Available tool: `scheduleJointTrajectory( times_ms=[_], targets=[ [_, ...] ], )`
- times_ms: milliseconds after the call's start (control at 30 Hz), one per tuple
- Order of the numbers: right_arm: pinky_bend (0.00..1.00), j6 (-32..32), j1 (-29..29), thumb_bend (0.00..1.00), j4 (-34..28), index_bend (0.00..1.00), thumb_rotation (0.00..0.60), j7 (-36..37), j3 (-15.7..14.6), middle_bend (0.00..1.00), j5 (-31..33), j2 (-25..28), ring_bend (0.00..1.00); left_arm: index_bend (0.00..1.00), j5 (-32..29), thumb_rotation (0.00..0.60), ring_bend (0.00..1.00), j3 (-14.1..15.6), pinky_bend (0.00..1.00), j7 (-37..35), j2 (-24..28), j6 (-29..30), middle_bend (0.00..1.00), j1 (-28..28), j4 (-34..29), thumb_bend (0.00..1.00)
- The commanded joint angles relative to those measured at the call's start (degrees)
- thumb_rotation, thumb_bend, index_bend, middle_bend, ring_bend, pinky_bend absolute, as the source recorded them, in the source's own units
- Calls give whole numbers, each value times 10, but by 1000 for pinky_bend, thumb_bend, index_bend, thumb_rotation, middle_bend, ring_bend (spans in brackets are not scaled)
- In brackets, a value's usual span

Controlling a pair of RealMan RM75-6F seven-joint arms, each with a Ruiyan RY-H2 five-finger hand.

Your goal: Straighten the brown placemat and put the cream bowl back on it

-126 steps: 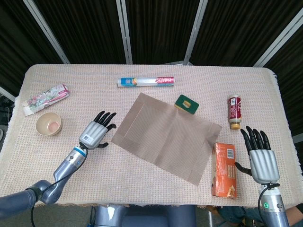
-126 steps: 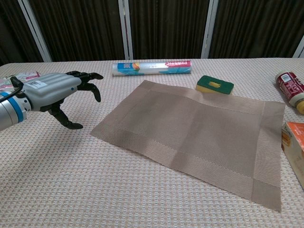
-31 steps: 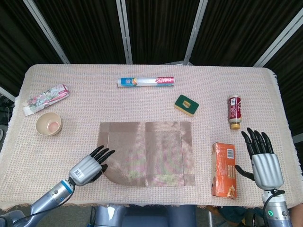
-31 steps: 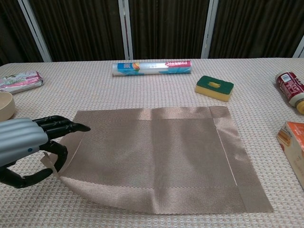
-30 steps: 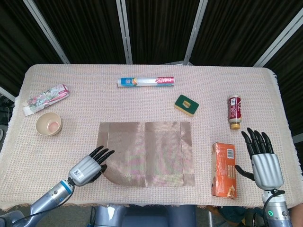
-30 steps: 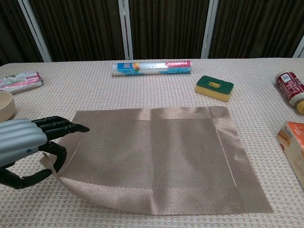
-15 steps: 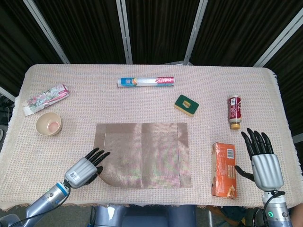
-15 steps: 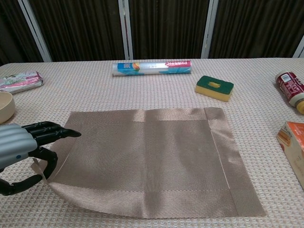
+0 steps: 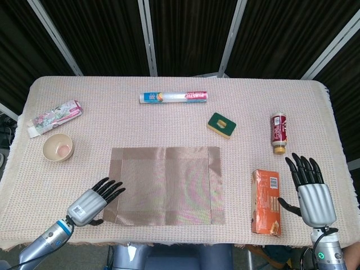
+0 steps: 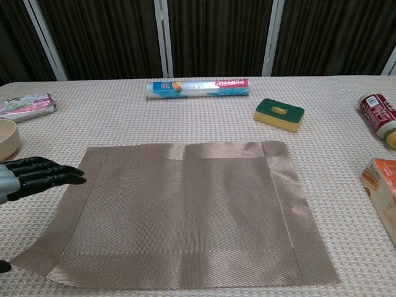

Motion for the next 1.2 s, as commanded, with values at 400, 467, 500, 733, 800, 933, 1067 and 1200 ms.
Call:
scheduleJointTrajectory(
  times_ms=[400, 467, 500, 733, 800, 933, 1067, 1200],
  targets=[
    [0, 9, -6, 0, -9, 0, 600, 8, -5, 0, -17, 8, 0, 0, -84, 600, 0, -66, 0, -98, 121, 115, 0, 39, -10, 0],
    [0, 8, -7, 0, -10, 0, 600, 8, -6, 0, -19, 8, 0, 14, -118, 600, 0, -83, 0, -112, 118, 99, 0, 35, 12, 0],
    [0, 8, -7, 0, -10, 0, 600, 8, -6, 0, -20, 9, 0, 26, -140, 600, 0, -94, 0, -119, 113, 84, 0, 31, 33, 0],
    [0, 6, -7, 0, -5, 0, 600, 0, -4, 0, -19, 5, 0, 171, -226, 600, 0, -134, 0, -189, 42, -17, 0, 9, 184, 72],
    [0, 2, -5, 0, -2, 0, 600, -4, -2, 0, -15, 2, 0, 207, -241, 600, 0, -140, 0, -211, 17, -50, 0, 3, 233, 81],
    [0, -4, -3, 0, 5, 0, 600, -10, 2, 0, -5, -3, 0, 285, -243, 600, 0, -143, 0, -240, -31, -88, 0, -5, 318, 101],
    [0, -9, -1, 0, 9, 0, 600, -14, 5, 0, 1, -7, 0, 365, -239, 600, 0, -142, 0, -249, -60, -110, 0, -10, 366, 137],
    [0, -13, 0, 0, 12, 0, 600, -16, 7, 0, 7, -10, 0, 407, -235, 600, 0, -142, 0, -253, -90, -129, 0, -13, 416, 174]
  ],
)
